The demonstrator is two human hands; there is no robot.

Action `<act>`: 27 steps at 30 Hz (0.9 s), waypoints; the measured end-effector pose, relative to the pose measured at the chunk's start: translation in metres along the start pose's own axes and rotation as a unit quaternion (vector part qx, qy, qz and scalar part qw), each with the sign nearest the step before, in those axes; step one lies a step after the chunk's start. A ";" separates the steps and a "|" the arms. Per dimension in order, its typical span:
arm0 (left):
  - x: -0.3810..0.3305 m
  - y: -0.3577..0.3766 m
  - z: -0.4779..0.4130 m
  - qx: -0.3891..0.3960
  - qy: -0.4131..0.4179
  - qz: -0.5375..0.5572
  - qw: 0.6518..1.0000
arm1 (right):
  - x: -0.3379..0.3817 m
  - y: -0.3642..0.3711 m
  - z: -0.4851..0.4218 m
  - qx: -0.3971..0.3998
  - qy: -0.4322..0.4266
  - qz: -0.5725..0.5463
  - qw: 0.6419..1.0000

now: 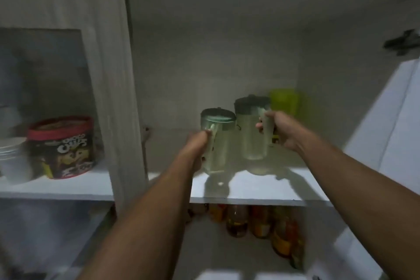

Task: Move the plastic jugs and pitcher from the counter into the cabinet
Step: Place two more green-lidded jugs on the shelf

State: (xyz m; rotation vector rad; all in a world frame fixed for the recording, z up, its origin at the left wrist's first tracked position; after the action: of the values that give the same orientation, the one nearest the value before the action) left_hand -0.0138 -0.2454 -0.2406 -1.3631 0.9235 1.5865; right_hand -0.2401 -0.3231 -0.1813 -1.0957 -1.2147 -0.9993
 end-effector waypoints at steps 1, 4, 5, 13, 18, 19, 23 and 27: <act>0.006 0.003 -0.021 -0.007 -0.003 0.005 1.000 | -0.006 0.004 -0.021 0.000 -0.004 -0.004 1.000; 0.013 0.006 -0.082 -0.031 -0.012 0.022 0.999 | -0.024 0.015 -0.080 0.003 0.005 -0.019 1.000; 0.012 0.007 -0.096 -0.034 -0.020 0.020 0.999 | -0.031 0.018 -0.096 0.007 0.020 -0.019 1.000; -0.015 0.016 -0.203 -0.047 -0.026 -0.055 0.997 | -0.043 0.048 -0.209 0.032 0.078 0.001 0.996; -0.027 0.019 -0.243 -0.076 -0.028 -0.070 0.994 | -0.047 0.062 -0.251 0.033 0.090 0.044 0.994; -0.030 0.021 -0.250 -0.079 -0.026 -0.076 0.994 | -0.048 0.064 -0.257 0.032 0.091 0.049 0.994; -0.030 0.027 -0.278 -0.087 -0.003 -0.098 0.991 | -0.049 0.074 -0.278 0.046 0.090 0.094 0.990; -0.035 0.024 -0.294 -0.102 0.012 -0.133 0.986 | -0.049 0.073 -0.292 0.037 0.098 0.088 0.991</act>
State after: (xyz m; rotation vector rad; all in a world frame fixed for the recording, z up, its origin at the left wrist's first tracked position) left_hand 0.0784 -0.5279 -0.2467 -1.5787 0.5743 1.4900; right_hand -0.1164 -0.5943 -0.2438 -1.0021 -0.9719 -0.8972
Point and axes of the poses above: each hand's wrist, its own z-axis away from the middle knuckle, its own y-axis out of the palm, x = y × z, the point moved 8 cm from there along -z, towards the middle knuckle, and after that the axes turned 1 degree about x, right-handed, at the moved point
